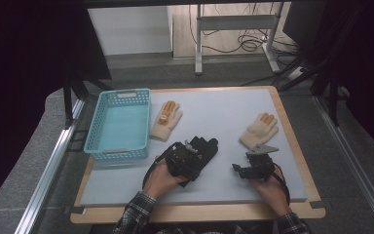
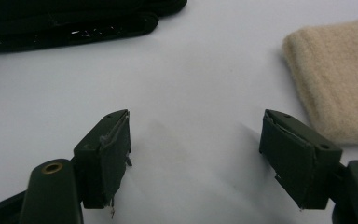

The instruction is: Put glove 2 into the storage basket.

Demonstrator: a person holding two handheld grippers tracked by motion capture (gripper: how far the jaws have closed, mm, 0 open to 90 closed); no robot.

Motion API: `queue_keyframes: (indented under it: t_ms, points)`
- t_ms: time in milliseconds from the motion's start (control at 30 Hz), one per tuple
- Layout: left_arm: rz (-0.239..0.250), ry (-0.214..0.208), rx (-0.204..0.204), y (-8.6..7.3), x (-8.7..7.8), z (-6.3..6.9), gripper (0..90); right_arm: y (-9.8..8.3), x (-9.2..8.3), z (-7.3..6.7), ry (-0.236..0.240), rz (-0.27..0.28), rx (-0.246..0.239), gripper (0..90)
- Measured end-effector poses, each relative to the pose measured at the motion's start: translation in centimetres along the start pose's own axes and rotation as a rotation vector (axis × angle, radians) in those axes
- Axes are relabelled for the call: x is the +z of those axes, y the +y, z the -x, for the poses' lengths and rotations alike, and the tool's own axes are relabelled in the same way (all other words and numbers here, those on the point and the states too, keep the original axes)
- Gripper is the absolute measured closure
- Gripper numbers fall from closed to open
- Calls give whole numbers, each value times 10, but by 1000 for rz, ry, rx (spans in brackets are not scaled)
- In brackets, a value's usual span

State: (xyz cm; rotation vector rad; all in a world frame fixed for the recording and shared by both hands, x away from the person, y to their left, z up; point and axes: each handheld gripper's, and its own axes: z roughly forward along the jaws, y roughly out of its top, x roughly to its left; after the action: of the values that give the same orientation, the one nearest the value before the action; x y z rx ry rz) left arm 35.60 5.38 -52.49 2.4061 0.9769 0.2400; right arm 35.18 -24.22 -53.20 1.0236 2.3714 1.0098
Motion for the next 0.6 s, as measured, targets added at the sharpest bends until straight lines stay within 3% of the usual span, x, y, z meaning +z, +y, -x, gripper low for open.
queue_keyframes:
  t_ms: [33, 133, 167, 200, 267, 467, 600]
  points:
    - [9, 9, -14, -1, -3, -3, 163, 0, 0, 0, 1, 1, 1, 244]
    - [26, 10, -40, -3, -7, -12, 357, 0, 0, 0, 0, 1, -2, 244]
    - [30, 15, -45, -3, -8, -13, 477, 0, 0, 0, 0, 1, -2, 244]
    - [37, 16, -46, -4, -9, -15, 477, 0, 0, 0, 0, 1, -2, 244]
    - [46, 16, -51, -3, -12, -16, 586, 0, 0, 0, 1, 0, 1, 244]
    - [71, 25, -59, 3, -21, -18, 630, 0, 0, 0, 1, 0, 1, 244]
    - [97, 38, -61, 14, -39, -24, 629, 0, 0, 0, 1, 0, 0, 244]
